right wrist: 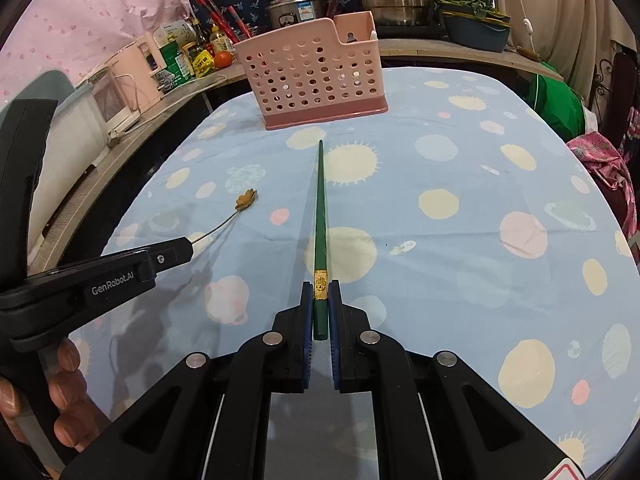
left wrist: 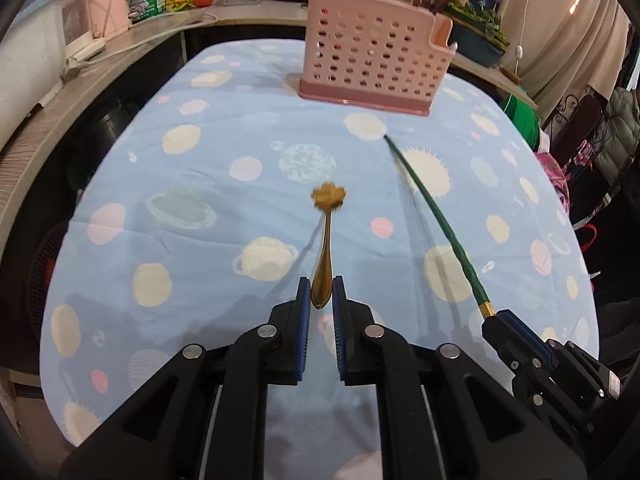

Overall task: Organize utensils
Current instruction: 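Grasp the gold spoon by its handle with the left tool, then carry the gold spoon and green chopstick into the pink basket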

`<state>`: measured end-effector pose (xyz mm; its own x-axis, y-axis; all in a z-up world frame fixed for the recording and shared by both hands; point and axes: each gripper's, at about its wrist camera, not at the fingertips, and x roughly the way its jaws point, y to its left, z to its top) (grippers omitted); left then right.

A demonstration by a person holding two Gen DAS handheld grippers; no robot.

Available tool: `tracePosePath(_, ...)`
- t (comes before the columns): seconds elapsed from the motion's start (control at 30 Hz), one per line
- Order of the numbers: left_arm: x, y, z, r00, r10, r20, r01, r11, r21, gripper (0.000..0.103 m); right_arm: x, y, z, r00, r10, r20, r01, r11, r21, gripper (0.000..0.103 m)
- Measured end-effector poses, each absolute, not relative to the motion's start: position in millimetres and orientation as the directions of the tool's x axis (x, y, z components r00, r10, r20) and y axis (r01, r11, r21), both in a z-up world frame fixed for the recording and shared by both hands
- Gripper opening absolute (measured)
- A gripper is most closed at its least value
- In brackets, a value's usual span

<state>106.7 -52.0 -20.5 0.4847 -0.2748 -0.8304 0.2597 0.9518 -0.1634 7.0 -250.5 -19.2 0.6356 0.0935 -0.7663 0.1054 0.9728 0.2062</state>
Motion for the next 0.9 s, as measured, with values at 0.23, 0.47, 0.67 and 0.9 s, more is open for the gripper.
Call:
tracePosePath(0.23,111.0,-41.9,17.0,0.543,-0.298,-0.785,0.254,0.949,-0.184,0.009,9.4,-254.5,23.5,0.696,0.105,-0.71,0.09,0.968,0.232,0.007)
tracePosePath(0.47,120.1,-35.4,42.5,0.581,-0.31,-0.752,0.255,0.947,-0.194,0.0,23.5,-265.4,66.7,0.757,0.116,-0.643,0.081,0.96,0.267,0.007)
tracePosePath(0.67,126.9,-33.0,63.0,0.607,-0.316,-0.729,0.266,0.946,-0.188,0.0,38.7,-272.3,96.7,0.801,0.1,-0.59,0.074,0.962,0.264,0.007)
tracePosePath(0.9,146.1,-36.1,92.1,0.63,-0.335,-0.7,0.275,0.94,-0.202,0.0,62.9,-282.6,134.3,0.846,0.096,-0.524,0.058,0.961,0.271,0.007)
